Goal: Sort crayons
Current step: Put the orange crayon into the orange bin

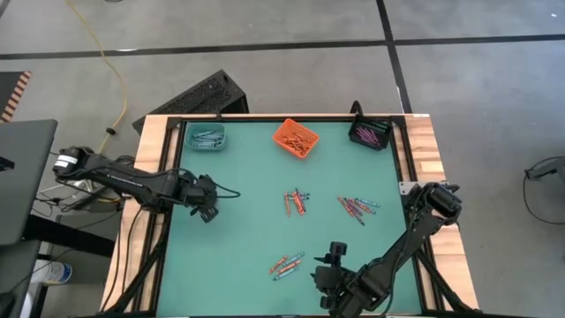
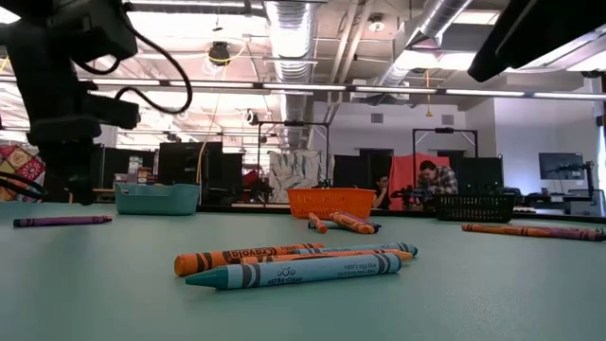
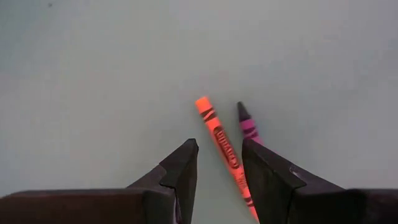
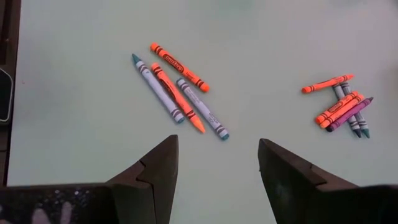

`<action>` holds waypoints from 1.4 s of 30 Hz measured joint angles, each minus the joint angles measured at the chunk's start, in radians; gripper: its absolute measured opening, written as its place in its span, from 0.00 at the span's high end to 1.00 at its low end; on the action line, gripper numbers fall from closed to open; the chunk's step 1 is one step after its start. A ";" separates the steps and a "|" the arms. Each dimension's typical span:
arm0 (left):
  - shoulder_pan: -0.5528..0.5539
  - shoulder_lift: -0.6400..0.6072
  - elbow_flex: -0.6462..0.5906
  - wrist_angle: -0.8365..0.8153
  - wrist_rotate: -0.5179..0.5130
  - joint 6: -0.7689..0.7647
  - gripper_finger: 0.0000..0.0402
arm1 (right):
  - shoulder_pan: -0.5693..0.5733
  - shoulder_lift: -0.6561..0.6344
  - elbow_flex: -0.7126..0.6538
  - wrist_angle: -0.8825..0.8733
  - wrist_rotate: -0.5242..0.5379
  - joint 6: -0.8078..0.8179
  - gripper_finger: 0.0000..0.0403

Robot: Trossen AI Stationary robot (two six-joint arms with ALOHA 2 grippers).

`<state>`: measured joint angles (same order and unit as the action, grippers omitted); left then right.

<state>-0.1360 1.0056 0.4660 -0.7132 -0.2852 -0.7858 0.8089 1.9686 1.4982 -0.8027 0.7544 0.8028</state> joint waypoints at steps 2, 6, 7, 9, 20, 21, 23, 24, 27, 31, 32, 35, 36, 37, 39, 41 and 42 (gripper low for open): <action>0.000 0.029 0.000 -0.005 -0.001 -0.010 0.71 | 0.000 0.000 0.000 0.000 0.000 0.000 0.47; -0.001 0.088 0.000 0.000 -0.001 -0.022 0.71 | 0.000 0.000 0.000 0.000 0.000 0.000 0.47; -0.001 0.102 0.000 0.007 -0.001 -0.020 0.71 | 0.000 0.000 0.000 0.000 0.000 0.000 0.47; -0.001 0.121 0.000 0.036 0.006 -0.016 0.72 | 0.000 0.000 0.000 0.000 0.000 0.000 0.47; -0.001 0.189 0.002 0.051 0.010 -0.004 0.72 | 0.001 0.000 0.000 0.004 0.001 0.001 0.47; -0.001 0.191 0.003 0.049 0.008 -0.004 0.72 | 0.001 0.000 0.000 0.004 0.001 0.001 0.47; -0.001 0.192 0.003 0.046 0.002 -0.004 0.72 | 0.001 0.000 0.000 0.003 0.001 0.001 0.47; -0.001 0.192 0.003 0.046 0.000 -0.005 0.72 | 0.001 0.000 0.000 0.004 0.001 0.001 0.47; -0.001 0.192 0.002 0.046 -0.003 -0.003 0.73 | 0.001 0.000 0.000 0.003 0.001 0.001 0.47; -0.001 0.192 0.002 0.046 -0.002 0.007 0.81 | 0.001 0.000 0.000 0.003 0.001 0.001 0.47; -0.001 0.192 0.002 0.046 -0.002 0.011 0.83 | 0.001 0.000 0.000 0.004 0.001 0.001 0.47; -0.001 0.193 0.001 0.049 -0.001 0.029 0.90 | 0.001 0.000 0.000 0.003 0.001 0.002 0.47; -0.001 0.193 0.001 0.051 -0.002 0.030 0.92 | 0.001 0.000 0.000 0.003 0.001 0.002 0.47; -0.001 0.193 0.001 0.051 -0.004 0.032 0.94 | 0.001 0.000 0.000 0.003 0.001 0.002 0.47; -0.001 0.193 0.001 0.052 -0.008 0.044 0.96 | 0.001 0.000 0.000 0.003 0.001 0.002 0.47; -0.001 0.193 0.001 0.052 -0.009 0.052 0.97 | 0.001 0.000 0.000 0.003 0.001 0.002 0.47; -0.001 0.193 0.001 0.052 -0.010 0.056 0.97 | 0.001 0.000 0.000 0.004 0.001 0.002 0.47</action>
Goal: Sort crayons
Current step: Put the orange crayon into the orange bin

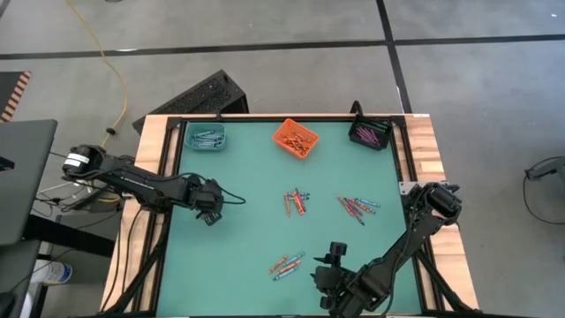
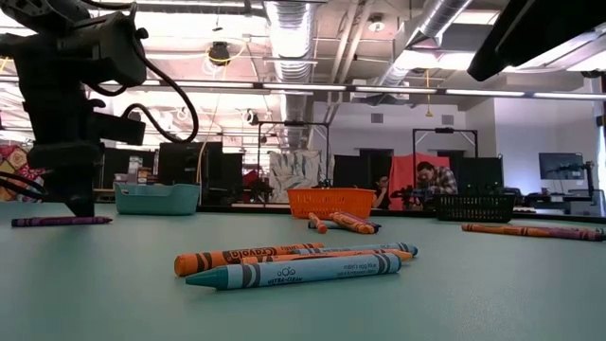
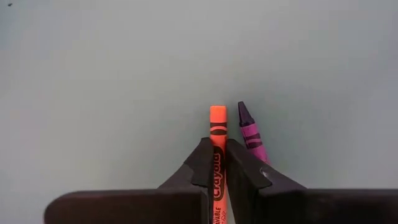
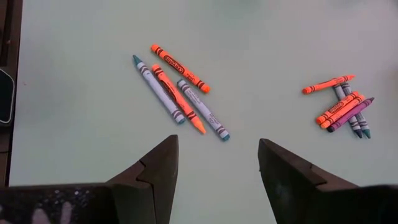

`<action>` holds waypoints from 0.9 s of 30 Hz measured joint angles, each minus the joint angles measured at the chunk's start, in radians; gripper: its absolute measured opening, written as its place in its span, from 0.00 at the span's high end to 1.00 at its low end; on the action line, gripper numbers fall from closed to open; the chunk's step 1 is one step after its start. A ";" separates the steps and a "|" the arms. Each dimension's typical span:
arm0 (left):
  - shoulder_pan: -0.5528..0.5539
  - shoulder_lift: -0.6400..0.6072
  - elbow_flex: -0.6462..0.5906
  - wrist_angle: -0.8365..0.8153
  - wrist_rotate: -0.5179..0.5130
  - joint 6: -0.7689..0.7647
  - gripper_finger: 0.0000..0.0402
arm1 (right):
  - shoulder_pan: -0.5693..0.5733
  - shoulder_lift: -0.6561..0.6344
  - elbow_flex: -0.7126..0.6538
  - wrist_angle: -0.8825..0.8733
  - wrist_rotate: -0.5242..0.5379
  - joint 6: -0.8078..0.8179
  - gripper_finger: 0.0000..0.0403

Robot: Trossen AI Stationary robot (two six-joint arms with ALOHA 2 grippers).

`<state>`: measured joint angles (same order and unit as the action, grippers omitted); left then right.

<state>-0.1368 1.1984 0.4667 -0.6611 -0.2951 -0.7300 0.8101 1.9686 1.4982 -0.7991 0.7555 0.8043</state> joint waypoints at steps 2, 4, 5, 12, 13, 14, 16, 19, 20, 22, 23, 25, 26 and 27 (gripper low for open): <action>0.000 0.000 0.000 0.002 -0.006 0.001 0.98 | 0.000 0.000 0.000 0.000 0.000 0.000 0.47; 0.000 0.000 0.000 0.002 -0.013 0.007 0.98 | 0.000 0.000 0.000 0.000 0.000 0.000 0.47; 0.000 0.001 0.000 0.002 -0.019 0.011 0.98 | 0.000 0.000 0.000 0.000 0.000 0.001 0.47; 0.012 0.002 0.010 -0.009 -0.074 0.039 0.98 | 0.000 0.000 0.000 0.000 0.000 0.002 0.47; 0.016 0.003 0.016 -0.010 -0.080 0.046 0.98 | 0.000 0.000 0.000 0.000 0.000 0.002 0.47; 0.019 0.003 0.026 -0.006 -0.088 0.056 0.98 | 0.000 0.000 0.000 0.001 0.000 0.002 0.47; 0.030 0.002 0.045 -0.001 -0.102 0.082 0.98 | 0.000 0.000 0.000 0.000 0.000 0.002 0.47; 0.041 0.002 0.079 -0.007 -0.118 0.123 0.98 | 0.000 0.000 0.000 0.000 0.000 0.002 0.47; 0.044 0.002 0.094 -0.003 -0.125 0.140 0.98 | 0.000 0.000 0.000 0.000 0.000 0.001 0.47; 0.048 0.002 0.123 -0.001 -0.139 0.170 0.98 | 0.000 0.000 0.000 0.000 0.002 0.001 0.47; 0.048 0.002 0.138 0.001 -0.143 0.187 0.98 | 0.000 0.000 0.000 -0.001 0.004 0.001 0.47; 0.048 0.002 0.169 0.028 -0.151 0.228 0.98 | -0.002 0.000 0.000 -0.001 0.015 0.000 0.47; 0.048 0.002 0.183 0.055 -0.151 0.251 0.98 | -0.004 0.000 0.000 -0.004 0.026 0.003 0.47; 0.048 0.001 0.194 0.084 -0.149 0.272 0.98 | -0.006 0.000 0.000 -0.010 0.038 0.011 0.47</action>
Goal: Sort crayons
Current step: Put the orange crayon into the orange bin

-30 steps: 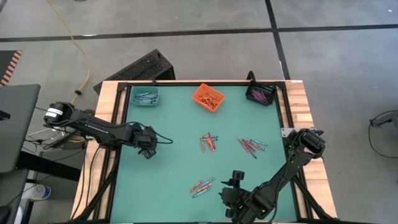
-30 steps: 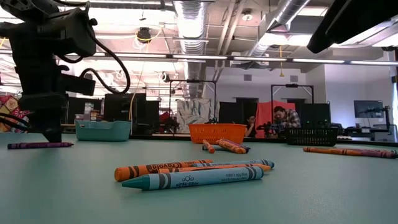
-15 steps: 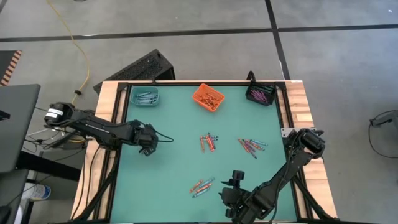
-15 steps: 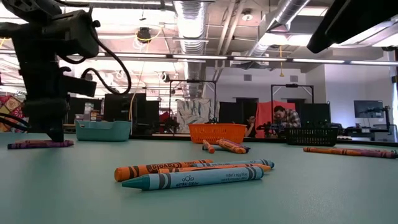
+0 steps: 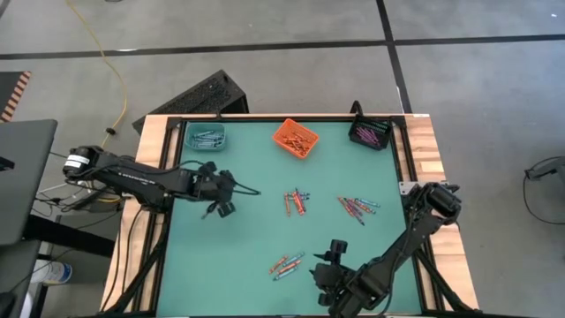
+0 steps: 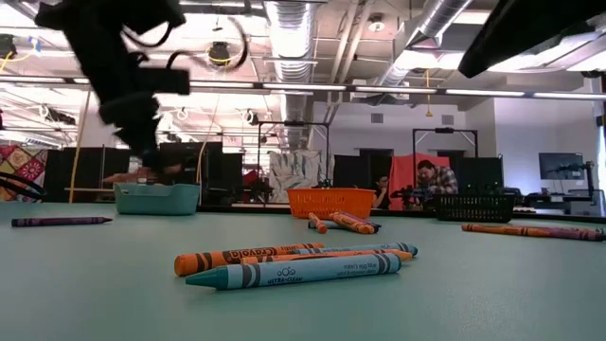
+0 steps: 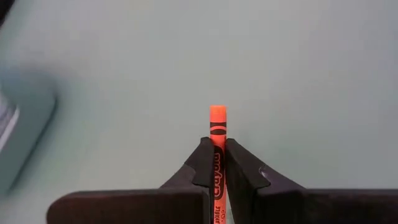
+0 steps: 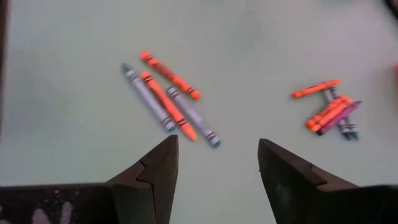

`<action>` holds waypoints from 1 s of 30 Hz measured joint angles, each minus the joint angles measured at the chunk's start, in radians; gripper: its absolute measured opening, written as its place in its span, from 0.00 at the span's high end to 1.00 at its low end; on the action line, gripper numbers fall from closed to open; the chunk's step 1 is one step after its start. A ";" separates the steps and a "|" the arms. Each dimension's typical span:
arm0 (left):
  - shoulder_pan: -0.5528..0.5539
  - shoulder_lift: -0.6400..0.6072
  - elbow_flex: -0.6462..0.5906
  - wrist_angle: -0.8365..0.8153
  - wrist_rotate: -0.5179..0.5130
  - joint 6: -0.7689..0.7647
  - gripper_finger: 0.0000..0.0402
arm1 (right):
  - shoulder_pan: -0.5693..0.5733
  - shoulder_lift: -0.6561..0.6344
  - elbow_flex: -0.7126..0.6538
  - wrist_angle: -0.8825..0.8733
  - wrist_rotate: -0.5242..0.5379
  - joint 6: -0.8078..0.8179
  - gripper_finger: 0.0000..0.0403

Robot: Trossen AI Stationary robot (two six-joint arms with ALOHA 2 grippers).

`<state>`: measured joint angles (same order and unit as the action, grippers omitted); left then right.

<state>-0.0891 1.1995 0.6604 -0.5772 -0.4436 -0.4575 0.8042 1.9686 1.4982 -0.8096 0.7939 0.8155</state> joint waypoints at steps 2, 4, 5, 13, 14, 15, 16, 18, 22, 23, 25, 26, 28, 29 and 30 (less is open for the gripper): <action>0.000 0.000 0.017 0.067 0.024 0.052 0.98 | -0.005 0.000 0.000 -0.022 0.028 0.023 0.47; -0.001 0.000 0.028 0.158 0.062 0.105 0.98 | -0.012 0.000 0.000 -0.050 0.053 0.044 0.47; -0.001 0.000 0.031 0.207 0.085 0.131 0.98 | -0.016 0.000 0.000 -0.064 0.065 0.053 0.47; -0.001 0.000 0.032 0.513 0.264 0.264 0.98 | -0.058 0.000 0.000 -0.153 0.130 0.074 0.47; -0.001 0.000 0.032 0.537 0.282 0.276 0.98 | -0.065 0.000 0.000 -0.161 0.133 0.074 0.47; -0.001 0.000 0.032 0.560 0.301 0.287 0.98 | -0.072 0.000 0.000 -0.167 0.133 0.073 0.47; -0.002 0.000 0.032 0.580 0.316 0.292 0.98 | -0.078 0.000 0.000 -0.169 0.134 0.070 0.47; -0.002 0.000 0.032 0.615 0.339 0.302 0.98 | -0.089 0.000 0.000 -0.175 0.150 0.069 0.47; -0.014 0.000 0.032 0.687 0.371 0.353 0.98 | -0.108 0.000 0.000 -0.175 0.216 0.066 0.47; -0.017 0.000 0.032 0.705 0.381 0.368 0.98 | -0.111 0.000 0.000 -0.174 0.233 0.066 0.47; -0.025 0.000 0.032 0.741 0.396 0.396 0.98 | -0.120 0.000 0.000 -0.174 0.262 0.065 0.47; -0.029 0.000 0.032 0.757 0.402 0.407 0.98 | -0.123 0.000 0.000 -0.174 0.274 0.062 0.47; -0.033 0.000 0.032 0.787 0.421 0.431 0.98 | -0.134 0.000 0.000 -0.173 0.290 0.041 0.47; -0.035 0.000 0.032 0.799 0.429 0.446 0.98 | -0.141 0.000 0.000 -0.173 0.293 0.028 0.47; -0.037 0.000 0.032 0.809 0.438 0.460 0.98 | -0.148 0.000 0.000 -0.173 0.295 0.017 0.47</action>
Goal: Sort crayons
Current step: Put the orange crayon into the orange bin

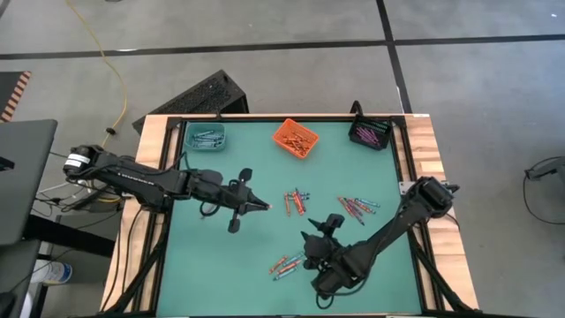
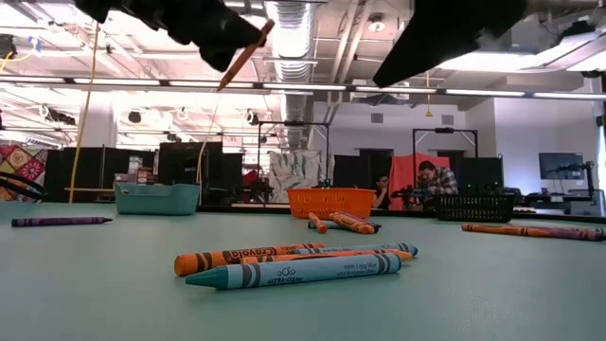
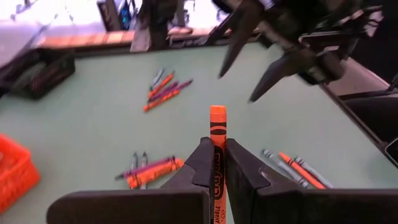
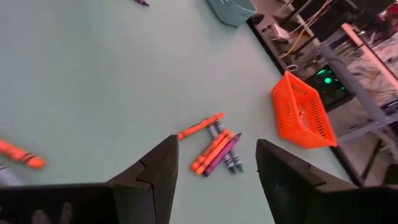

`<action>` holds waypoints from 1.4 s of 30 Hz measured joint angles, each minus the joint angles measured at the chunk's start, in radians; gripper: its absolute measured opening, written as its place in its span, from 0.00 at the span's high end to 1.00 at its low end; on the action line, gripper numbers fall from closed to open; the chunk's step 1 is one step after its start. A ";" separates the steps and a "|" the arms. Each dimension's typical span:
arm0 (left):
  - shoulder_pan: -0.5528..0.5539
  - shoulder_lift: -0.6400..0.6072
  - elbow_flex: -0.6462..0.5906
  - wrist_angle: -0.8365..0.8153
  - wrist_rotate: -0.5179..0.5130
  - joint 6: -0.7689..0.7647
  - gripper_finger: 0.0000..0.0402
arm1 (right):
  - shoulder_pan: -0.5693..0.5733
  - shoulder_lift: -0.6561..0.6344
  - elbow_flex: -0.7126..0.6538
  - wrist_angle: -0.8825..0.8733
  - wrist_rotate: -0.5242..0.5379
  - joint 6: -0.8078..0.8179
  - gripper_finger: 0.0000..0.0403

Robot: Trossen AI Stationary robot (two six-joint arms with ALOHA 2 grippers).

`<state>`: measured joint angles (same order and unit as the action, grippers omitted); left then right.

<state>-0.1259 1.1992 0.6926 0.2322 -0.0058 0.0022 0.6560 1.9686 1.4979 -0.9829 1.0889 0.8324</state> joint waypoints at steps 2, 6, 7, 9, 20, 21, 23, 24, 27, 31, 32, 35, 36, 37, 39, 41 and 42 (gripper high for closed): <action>-0.003 0.000 0.000 0.023 0.010 0.025 0.98 | -0.019 0.000 0.000 0.000 0.000 -0.029 0.48; -0.004 0.000 0.000 0.064 0.034 0.061 0.98 | -0.065 0.000 0.000 0.010 -0.011 -0.108 0.49; -0.004 0.000 0.000 0.072 0.042 0.067 0.98 | -0.079 0.000 0.000 0.020 -0.022 -0.141 0.50; -0.004 0.000 0.000 0.083 0.053 0.077 0.98 | -0.111 0.000 0.000 0.053 -0.066 -0.222 0.51; 0.032 -0.033 0.001 0.072 0.080 0.093 0.98 | -0.353 -0.021 -0.114 0.375 -0.418 -0.682 0.52; 0.033 -0.044 0.001 0.067 0.080 0.094 0.98 | -0.373 -0.034 -0.147 0.395 -0.441 -0.695 0.52; 0.033 -0.063 0.001 0.062 0.080 0.095 0.98 | -0.409 -0.063 -0.218 0.443 -0.463 -0.713 0.52; 0.033 -0.076 0.001 0.053 0.080 0.097 0.98 | -0.423 -0.088 -0.263 0.474 -0.466 -0.721 0.52; 0.033 -0.108 0.001 0.046 0.076 0.111 0.98 | -0.455 -0.181 -0.409 0.671 -0.514 -0.743 0.52; 0.033 -0.128 0.001 0.073 0.076 0.126 0.98 | -0.481 -0.324 -0.616 1.063 -0.613 -0.789 0.52; 0.033 -0.129 0.001 0.084 0.076 0.129 0.98 | -0.485 -0.354 -0.666 1.178 -0.641 -0.806 0.52; 0.033 -0.116 0.001 0.140 0.071 0.134 0.98 | -0.475 -0.423 -0.786 1.494 -0.694 -0.860 0.52; 0.033 -0.110 0.002 0.160 0.070 0.135 0.98 | -0.466 -0.438 -0.815 1.582 -0.699 -0.882 0.52; 0.033 -0.102 0.001 0.173 0.070 0.136 0.98 | -0.455 -0.447 -0.837 1.647 -0.702 -0.907 0.52; 0.033 -0.078 0.001 0.243 0.070 0.137 0.98 | -0.434 -0.454 -0.861 1.741 -0.702 -0.962 0.52; 0.033 -0.054 0.001 0.295 0.072 0.137 0.98 | -0.414 -0.448 -0.864 1.805 -0.702 -1.005 0.52; 0.033 -0.040 0.002 0.325 0.072 0.138 0.98 | -0.405 -0.445 -0.860 1.820 -0.702 -1.024 0.52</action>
<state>-0.0925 1.1595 0.6941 0.5573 0.0666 0.1400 0.2508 1.5240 0.6378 0.8372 0.3870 -0.1920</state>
